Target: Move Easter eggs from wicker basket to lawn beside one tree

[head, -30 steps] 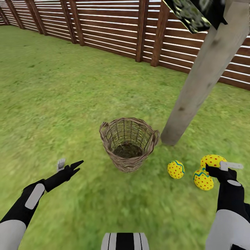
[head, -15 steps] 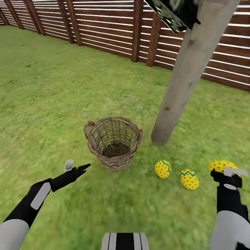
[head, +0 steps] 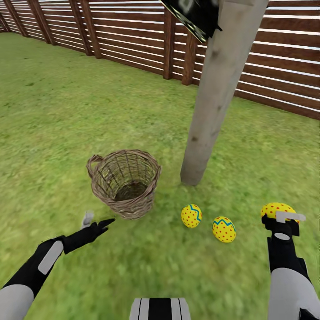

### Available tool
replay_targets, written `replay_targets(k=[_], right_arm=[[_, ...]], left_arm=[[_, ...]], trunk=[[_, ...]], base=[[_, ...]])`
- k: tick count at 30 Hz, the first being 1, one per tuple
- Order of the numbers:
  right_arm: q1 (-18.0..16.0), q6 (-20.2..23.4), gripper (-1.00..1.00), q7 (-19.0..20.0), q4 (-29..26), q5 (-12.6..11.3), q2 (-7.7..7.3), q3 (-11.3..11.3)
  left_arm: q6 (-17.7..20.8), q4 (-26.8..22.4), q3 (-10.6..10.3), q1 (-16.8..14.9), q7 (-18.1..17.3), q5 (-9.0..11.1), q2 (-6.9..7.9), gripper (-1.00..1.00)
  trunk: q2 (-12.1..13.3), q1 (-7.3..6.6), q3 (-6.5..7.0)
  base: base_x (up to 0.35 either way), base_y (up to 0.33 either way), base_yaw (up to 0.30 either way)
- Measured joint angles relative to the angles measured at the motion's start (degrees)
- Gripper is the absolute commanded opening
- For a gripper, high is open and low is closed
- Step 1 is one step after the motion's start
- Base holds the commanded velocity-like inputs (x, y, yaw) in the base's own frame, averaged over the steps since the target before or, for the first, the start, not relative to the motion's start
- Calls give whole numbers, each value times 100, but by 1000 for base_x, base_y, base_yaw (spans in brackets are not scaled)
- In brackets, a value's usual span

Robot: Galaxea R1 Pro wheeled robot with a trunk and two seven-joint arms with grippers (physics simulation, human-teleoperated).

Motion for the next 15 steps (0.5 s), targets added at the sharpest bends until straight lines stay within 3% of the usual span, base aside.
replay_targets(k=[2, 3, 4, 5, 10, 15], right_arm=[[-1, 0, -100, -1, 8, 2, 0, 4], [0, 8, -100, 2, 10, 1, -6, 4], [0, 13, -100, 6, 10, 6, -8, 11], [0, 15, -100, 8, 9, 18, -8, 58], [-10, 422, -100, -7, 286, 59, -7, 1202], [-142, 461, -100, -268, 1206, 43, -4, 1419]], left_arm=[[5, 158, -397, 11, -17, -20, 159, 100], [18, 137, -1189, 15, -29, -8, 160, 100], [23, 121, -1609, 14, -33, 5, 113, 100], [23, 121, -1728, 13, -30, 12, 39, 100], [14, 109, -1923, 13, -27, 7, -233, 100], [9, -349, -2017, 11, -41, 24, -283, 100]], trunk=[[0, 0, 0], [0, 0, 0], [0, 0, 0], [0, 0, 0], [0, -2, 0], [0, 0, 0]], base=[[0, -7, 0], [0, -7, 0], [39, -112, 0], [95, -221, 0], [180, -271, 0], [34, -41, 0]])
